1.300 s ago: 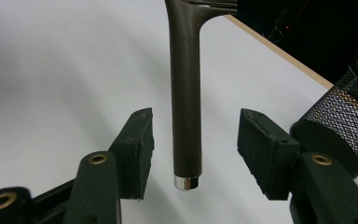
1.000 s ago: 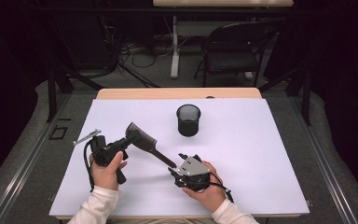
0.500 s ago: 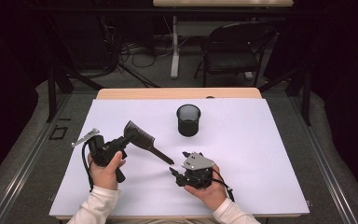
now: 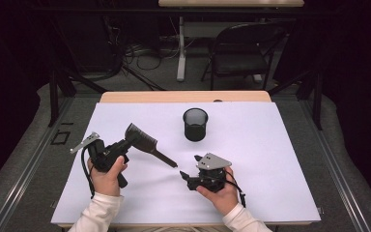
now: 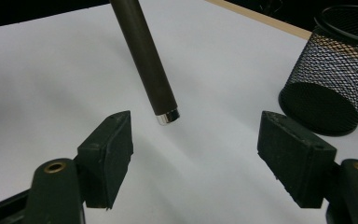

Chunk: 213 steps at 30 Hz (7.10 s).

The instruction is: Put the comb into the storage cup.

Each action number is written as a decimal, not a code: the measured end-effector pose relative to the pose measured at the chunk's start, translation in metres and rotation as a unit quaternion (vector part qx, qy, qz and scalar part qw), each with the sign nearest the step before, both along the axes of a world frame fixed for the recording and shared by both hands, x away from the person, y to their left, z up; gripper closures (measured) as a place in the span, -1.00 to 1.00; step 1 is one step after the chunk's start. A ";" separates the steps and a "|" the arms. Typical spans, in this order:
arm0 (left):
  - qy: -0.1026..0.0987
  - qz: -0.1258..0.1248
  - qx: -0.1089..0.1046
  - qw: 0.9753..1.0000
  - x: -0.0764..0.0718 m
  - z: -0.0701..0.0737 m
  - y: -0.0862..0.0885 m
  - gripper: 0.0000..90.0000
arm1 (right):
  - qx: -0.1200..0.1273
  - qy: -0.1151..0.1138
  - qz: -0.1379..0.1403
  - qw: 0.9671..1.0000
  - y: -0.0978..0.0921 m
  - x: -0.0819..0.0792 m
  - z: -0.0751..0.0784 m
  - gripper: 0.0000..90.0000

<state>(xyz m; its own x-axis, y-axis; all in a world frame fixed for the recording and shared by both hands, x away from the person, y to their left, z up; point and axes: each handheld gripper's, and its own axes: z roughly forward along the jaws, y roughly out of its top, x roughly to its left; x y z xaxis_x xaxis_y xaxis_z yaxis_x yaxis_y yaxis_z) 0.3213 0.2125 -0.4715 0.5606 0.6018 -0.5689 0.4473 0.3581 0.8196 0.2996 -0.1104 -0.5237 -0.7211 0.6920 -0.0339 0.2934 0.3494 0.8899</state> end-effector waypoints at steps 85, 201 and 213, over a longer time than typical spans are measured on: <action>-0.070 0.016 0.118 0.990 0.045 0.056 -0.044 0.86 | 0.001 0.011 -0.107 0.994 -0.081 -0.011 -0.001 -1.00; -0.028 0.042 0.150 0.987 0.132 0.086 -0.134 0.86 | 0.005 0.020 -0.097 0.995 -0.083 -0.010 -0.007 -1.00; -0.012 0.046 0.153 0.987 0.138 0.072 -0.139 0.86 | 0.003 0.021 -0.096 0.995 -0.083 -0.010 -0.007 -1.00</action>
